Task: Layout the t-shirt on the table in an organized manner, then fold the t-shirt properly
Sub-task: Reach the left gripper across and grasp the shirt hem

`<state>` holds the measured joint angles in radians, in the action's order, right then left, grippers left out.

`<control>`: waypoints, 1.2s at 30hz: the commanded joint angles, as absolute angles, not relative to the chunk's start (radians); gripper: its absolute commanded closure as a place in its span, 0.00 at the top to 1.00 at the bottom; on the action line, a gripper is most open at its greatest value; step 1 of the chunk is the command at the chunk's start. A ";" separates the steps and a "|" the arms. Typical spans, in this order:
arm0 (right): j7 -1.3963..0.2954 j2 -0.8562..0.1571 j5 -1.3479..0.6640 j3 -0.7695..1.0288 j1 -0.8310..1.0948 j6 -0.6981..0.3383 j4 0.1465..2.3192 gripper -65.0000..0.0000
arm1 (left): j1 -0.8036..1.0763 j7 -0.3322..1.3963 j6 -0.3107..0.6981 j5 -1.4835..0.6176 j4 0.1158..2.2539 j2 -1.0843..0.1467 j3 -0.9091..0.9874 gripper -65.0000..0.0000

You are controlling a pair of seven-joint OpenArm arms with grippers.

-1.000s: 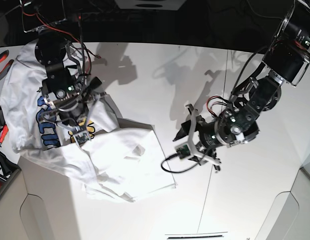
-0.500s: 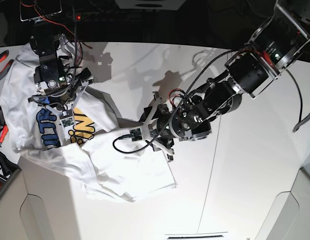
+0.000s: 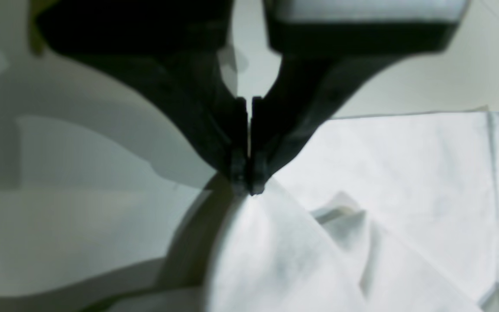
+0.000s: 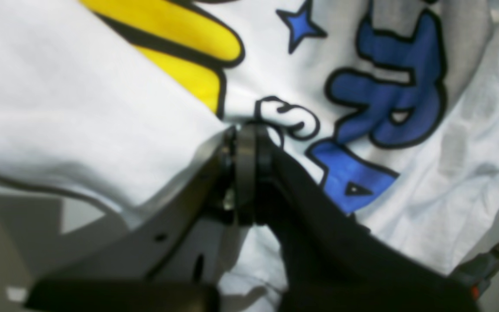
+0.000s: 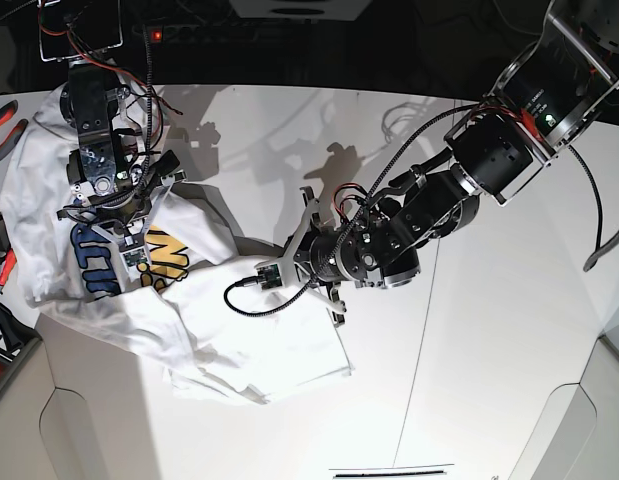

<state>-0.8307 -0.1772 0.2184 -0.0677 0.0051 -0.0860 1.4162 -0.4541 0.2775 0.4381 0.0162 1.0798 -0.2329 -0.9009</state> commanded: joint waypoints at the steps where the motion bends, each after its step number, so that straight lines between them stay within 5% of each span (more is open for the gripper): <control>1: -0.865 -0.179 0.198 -0.067 0.009 -0.105 1.403 0.00 | -0.511 0.263 0.420 0.011 1.094 -0.230 -0.894 0.00; 11: -0.865 -0.179 0.198 -0.067 0.023 -0.121 1.403 0.00 | -0.752 0.231 0.305 -0.009 1.113 -0.191 -0.894 0.00; 22: -0.877 -0.179 0.198 -0.067 0.026 -0.139 1.403 0.00 | -0.881 0.020 0.322 -0.025 1.006 0.038 -0.894 0.00; 23: -0.878 -0.179 0.198 -0.067 0.026 -0.139 1.403 0.00 | -0.884 0.014 0.334 -0.023 0.973 0.057 -0.894 0.02; 25: -0.880 -0.179 0.198 -0.067 0.026 -0.139 1.403 0.00 | -0.888 -0.010 0.356 0.014 0.887 0.094 -0.894 0.33; 27: -0.880 -0.179 0.198 -0.067 0.025 -0.139 1.403 0.00 | -0.897 -0.029 0.340 0.027 0.780 0.129 -0.894 0.46; 31: -0.879 -0.180 0.198 -0.067 0.025 -0.139 1.406 0.00 | -0.917 0.045 0.326 0.026 0.595 0.157 -0.894 0.46; 36: -0.864 -0.183 0.199 -0.067 0.013 -0.139 1.468 0.00 | -0.914 0.219 0.289 -0.127 0.615 0.111 -0.892 0.46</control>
